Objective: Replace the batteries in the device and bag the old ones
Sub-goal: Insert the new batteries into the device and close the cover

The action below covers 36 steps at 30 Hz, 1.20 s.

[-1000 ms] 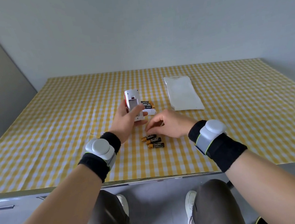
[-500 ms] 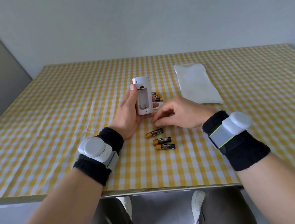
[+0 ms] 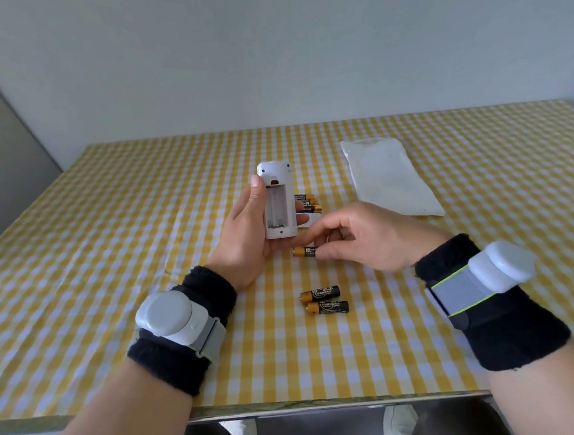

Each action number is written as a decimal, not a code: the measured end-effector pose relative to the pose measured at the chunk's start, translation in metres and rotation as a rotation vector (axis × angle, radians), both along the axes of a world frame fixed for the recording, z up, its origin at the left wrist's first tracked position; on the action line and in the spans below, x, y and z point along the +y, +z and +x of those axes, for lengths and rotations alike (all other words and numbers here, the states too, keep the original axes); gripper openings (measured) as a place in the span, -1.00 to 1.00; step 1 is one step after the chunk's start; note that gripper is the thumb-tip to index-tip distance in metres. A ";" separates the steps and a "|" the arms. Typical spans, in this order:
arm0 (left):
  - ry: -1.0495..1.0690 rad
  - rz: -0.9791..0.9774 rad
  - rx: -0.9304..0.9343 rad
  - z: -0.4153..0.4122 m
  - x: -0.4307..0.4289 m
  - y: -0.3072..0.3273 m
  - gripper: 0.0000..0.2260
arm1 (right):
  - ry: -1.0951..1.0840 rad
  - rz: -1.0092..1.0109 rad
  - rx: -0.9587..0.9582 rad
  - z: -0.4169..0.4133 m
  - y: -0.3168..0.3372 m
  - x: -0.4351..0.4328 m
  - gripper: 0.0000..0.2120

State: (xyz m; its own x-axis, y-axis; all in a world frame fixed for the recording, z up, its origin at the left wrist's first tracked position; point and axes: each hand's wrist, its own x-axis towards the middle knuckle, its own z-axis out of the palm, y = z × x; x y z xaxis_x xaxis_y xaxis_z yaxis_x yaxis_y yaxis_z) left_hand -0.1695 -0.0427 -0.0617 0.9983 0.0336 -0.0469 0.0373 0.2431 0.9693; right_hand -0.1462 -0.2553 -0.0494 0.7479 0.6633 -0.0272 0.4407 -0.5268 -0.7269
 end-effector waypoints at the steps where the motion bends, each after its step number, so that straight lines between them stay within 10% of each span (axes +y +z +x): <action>1: 0.004 0.004 0.001 0.000 0.000 0.000 -0.52 | -0.012 0.030 0.006 0.001 0.001 -0.003 -0.72; 13: -0.109 0.078 -0.092 -0.008 -0.002 -0.003 -0.53 | -0.168 0.575 0.043 -0.008 0.000 0.022 -0.84; 36: -0.187 -0.099 -0.076 -0.004 -0.010 -0.006 -0.74 | -0.363 0.510 -0.698 -0.006 -0.011 0.036 -0.86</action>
